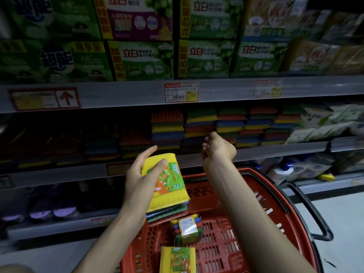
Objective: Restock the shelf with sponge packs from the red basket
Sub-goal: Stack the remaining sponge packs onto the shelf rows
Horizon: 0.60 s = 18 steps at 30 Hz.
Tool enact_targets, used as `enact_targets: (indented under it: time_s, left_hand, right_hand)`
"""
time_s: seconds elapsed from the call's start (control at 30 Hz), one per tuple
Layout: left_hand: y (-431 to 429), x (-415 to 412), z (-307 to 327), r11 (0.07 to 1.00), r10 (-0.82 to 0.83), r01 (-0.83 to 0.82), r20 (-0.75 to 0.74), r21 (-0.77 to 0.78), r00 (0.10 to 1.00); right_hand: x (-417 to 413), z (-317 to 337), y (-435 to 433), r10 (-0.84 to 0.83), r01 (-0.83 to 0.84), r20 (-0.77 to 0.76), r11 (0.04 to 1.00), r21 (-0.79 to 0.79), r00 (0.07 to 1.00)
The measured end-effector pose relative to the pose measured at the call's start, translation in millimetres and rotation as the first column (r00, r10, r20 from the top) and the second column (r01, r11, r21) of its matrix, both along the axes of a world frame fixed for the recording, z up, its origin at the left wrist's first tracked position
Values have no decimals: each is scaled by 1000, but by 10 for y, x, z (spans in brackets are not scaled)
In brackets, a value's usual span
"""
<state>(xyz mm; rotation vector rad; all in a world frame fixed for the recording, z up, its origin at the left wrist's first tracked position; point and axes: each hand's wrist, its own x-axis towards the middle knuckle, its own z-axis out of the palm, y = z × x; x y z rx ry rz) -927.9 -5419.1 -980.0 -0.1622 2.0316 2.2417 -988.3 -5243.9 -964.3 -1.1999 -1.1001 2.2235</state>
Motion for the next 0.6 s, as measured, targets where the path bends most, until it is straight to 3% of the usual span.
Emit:
enact_targets:
  time_s: [0.6]
  left_hand:
    - [-10,-9,10,1000,-3,3,-7,-27,1000]
  right_hand:
    - [61,11,-1,66,-66,16,998,22,998]
